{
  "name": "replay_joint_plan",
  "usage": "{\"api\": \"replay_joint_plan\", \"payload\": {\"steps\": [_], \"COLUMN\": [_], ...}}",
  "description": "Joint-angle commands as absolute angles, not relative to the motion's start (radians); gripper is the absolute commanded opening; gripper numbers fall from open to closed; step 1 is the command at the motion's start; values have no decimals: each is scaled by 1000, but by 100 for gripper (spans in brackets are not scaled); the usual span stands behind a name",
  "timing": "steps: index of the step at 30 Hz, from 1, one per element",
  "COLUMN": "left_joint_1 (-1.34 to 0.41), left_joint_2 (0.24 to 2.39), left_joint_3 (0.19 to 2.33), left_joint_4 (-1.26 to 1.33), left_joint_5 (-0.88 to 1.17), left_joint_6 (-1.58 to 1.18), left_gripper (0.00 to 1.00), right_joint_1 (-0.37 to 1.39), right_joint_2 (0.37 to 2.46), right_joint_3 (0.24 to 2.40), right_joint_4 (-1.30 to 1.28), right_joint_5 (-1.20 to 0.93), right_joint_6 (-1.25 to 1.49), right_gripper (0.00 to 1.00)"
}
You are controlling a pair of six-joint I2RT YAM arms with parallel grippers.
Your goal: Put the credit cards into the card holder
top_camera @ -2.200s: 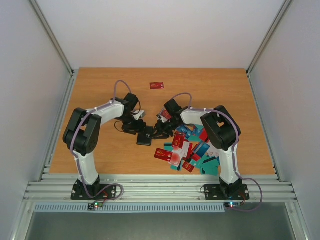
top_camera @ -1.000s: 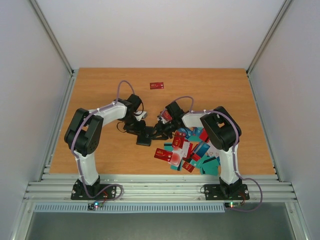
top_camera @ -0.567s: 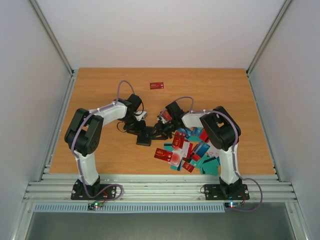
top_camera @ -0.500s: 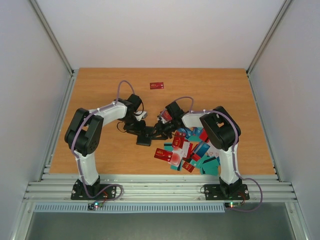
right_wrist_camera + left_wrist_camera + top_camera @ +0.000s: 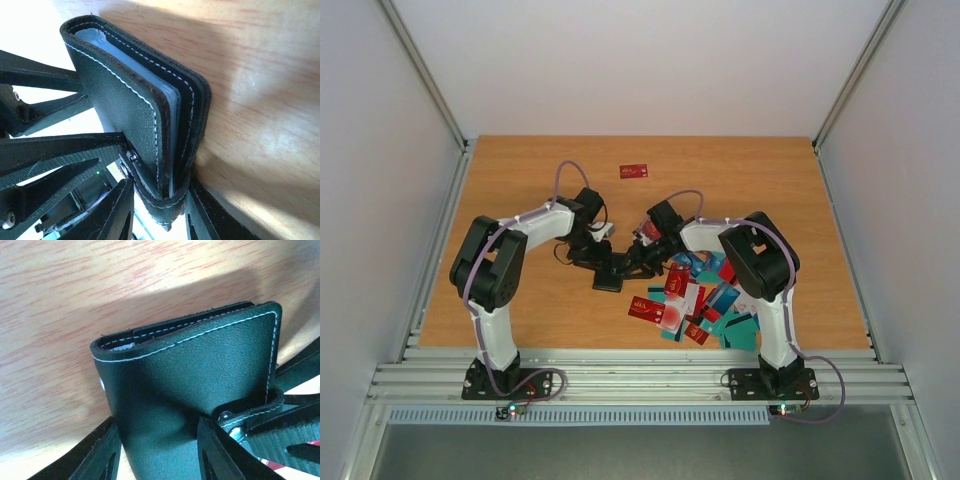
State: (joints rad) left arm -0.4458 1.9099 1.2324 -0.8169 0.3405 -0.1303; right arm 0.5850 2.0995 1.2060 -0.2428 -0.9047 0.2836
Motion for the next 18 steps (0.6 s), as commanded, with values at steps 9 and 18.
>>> {"api": "replay_joint_plan", "payload": {"steps": [9, 18], "left_joint_1": [-478, -478], "left_joint_2": [1956, 1960], "left_joint_3": [1223, 1222], "left_joint_4": [-868, -872], "left_joint_5": [421, 493], "left_joint_6": [-133, -122], "left_gripper": [43, 42], "right_joint_1": [598, 597], "right_joint_2": [2196, 2259], "right_joint_3": [1250, 1330], "right_joint_4": [-378, -519], "right_joint_5": [-575, -521], "right_joint_6": [246, 302], "right_gripper": [29, 28]}}
